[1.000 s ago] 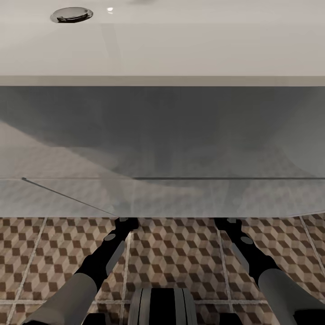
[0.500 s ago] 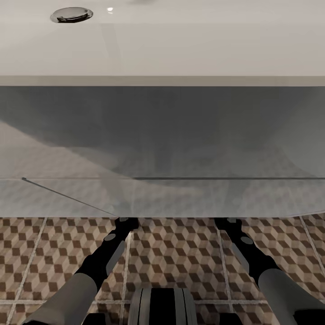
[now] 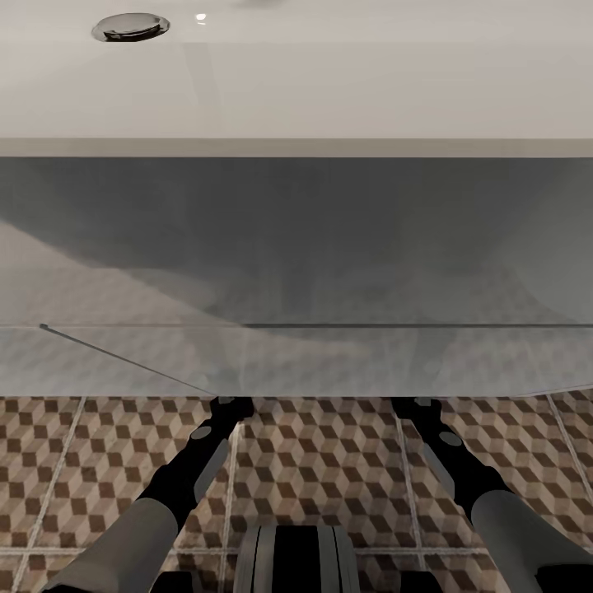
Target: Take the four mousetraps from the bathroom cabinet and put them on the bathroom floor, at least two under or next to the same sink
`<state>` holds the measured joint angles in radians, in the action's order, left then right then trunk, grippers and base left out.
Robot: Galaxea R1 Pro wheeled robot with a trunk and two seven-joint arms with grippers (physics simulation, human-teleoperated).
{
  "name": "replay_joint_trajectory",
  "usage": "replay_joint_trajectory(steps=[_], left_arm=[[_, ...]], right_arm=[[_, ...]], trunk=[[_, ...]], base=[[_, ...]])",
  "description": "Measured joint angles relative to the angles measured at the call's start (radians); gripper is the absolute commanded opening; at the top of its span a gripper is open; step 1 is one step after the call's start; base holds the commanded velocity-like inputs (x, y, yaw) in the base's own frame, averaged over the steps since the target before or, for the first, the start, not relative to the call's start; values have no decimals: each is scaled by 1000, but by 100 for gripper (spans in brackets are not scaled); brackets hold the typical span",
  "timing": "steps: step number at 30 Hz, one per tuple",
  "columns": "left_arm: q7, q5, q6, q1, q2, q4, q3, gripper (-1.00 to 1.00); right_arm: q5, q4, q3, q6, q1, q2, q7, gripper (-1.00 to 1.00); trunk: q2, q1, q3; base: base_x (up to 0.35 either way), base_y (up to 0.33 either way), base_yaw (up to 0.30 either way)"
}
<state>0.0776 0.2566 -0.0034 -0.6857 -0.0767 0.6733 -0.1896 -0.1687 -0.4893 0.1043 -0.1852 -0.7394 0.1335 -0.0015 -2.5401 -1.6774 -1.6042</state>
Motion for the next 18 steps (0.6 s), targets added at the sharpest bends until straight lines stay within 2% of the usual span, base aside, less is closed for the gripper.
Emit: replay_joint_trajectory(steps=[18], left_arm=[[0,3,6,0,-1,3,0,-100]], right_arm=[[0,-3,0,1,0,-1,0,-100]], trunk=[[0,0,0]], base=[[0,0,0]])
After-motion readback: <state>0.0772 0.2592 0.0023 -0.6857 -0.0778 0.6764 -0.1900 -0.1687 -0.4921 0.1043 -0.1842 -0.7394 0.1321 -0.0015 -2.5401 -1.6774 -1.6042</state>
